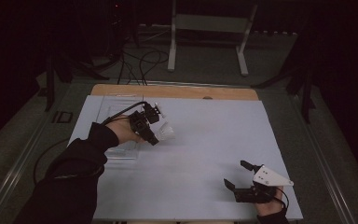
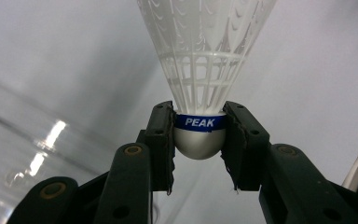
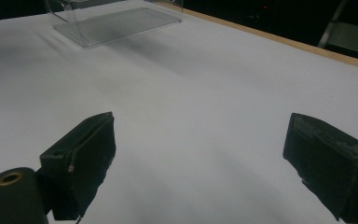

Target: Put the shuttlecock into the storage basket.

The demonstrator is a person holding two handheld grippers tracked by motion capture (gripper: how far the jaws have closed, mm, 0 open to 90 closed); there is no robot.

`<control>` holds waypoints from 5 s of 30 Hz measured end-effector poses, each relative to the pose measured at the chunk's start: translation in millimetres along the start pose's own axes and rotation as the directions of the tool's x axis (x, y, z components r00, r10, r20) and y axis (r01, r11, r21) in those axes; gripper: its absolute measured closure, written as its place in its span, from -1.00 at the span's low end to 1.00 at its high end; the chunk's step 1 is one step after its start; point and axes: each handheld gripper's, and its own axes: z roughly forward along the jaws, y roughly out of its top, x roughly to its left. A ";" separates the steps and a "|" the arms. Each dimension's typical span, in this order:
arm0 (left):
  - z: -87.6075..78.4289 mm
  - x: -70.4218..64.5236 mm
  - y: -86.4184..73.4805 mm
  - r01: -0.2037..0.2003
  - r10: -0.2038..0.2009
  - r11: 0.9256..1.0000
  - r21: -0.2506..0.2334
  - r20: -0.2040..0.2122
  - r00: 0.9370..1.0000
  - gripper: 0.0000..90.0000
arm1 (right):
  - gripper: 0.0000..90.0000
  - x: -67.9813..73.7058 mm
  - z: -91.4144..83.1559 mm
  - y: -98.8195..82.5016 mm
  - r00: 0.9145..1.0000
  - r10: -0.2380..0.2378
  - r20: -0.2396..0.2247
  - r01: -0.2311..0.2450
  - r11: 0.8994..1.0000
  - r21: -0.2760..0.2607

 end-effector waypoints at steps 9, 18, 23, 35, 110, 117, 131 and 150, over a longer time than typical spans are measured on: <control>-10.5 8.8 -13.2 0.029 -0.029 1.000 -0.010 -0.009 1.000 0.46 | -0.80 0.6 0.9 0.3 1.000 -0.005 0.000 0.005 1.000 0.003; -22.9 17.7 -28.0 0.061 -0.061 0.998 0.005 -0.028 0.998 0.46 | -0.80 1.0 1.3 0.3 1.000 -0.005 -0.001 0.005 1.000 0.006; -27.8 22.0 -33.6 0.075 -0.074 0.997 0.009 -0.042 0.996 0.46 | -0.80 0.7 1.1 0.2 1.000 -0.005 0.000 0.005 1.000 0.005; -51.5 29.9 -45.7 0.110 -0.111 0.994 -0.013 -0.064 0.992 0.46 | -0.80 1.1 2.1 0.0 1.000 -0.006 -0.003 0.006 1.000 0.008; -57.6 81.6 -150.9 0.261 -0.265 0.963 -0.067 -0.058 0.962 0.46 | -0.80 2.7 2.7 0.6 1.000 -0.011 0.002 0.011 1.000 0.019; -49.4 86.9 -156.1 0.256 -0.260 0.964 -0.076 -0.048 0.964 0.46 | -0.80 2.8 2.8 0.6 1.000 -0.012 0.002 0.012 1.000 0.019; -31.6 87.3 -155.5 0.195 -0.199 0.978 -0.069 -0.064 0.978 0.46 | -0.80 2.5 2.3 0.5 1.000 -0.008 0.002 0.008 1.000 0.020; -19.7 95.2 -154.7 0.223 -0.226 0.974 -0.048 -0.088 0.970 0.46 | -0.80 2.6 2.1 0.7 1.000 -0.011 0.001 0.011 1.000 0.021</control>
